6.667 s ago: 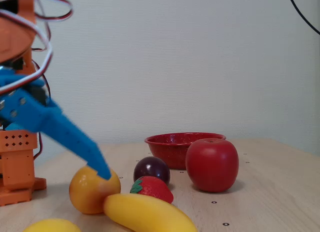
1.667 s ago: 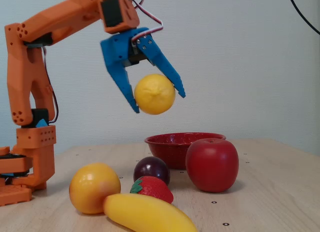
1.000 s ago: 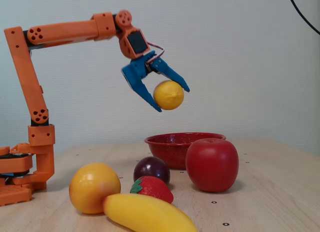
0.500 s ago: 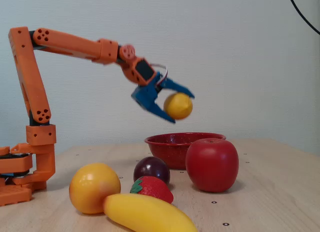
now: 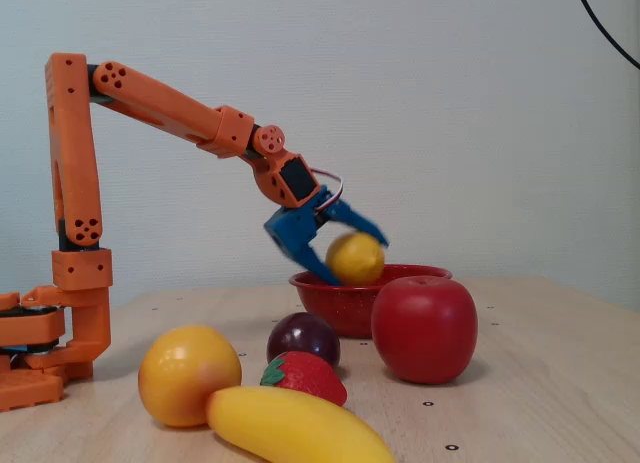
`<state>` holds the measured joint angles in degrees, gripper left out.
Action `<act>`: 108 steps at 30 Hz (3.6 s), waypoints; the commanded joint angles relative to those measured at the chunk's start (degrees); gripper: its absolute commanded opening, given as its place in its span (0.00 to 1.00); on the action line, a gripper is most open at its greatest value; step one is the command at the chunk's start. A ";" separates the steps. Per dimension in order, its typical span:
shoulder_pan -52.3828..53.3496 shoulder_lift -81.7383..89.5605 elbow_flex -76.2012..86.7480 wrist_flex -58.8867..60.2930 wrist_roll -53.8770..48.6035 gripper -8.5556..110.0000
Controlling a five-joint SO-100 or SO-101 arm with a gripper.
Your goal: Put the lemon in the red bowl.
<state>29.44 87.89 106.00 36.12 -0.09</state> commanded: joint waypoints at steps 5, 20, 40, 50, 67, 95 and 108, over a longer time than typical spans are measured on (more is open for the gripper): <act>1.32 2.02 -10.37 5.89 -0.97 0.40; -8.61 14.06 -22.59 21.53 -2.72 0.07; -29.36 45.09 5.45 25.75 3.87 0.07; -31.29 63.54 30.32 19.25 6.94 0.07; -36.30 87.10 67.59 1.32 5.27 0.07; -31.73 97.12 72.69 14.33 2.37 0.07; -31.64 97.12 72.69 14.33 2.55 0.07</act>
<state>-3.25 184.22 178.24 50.54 2.29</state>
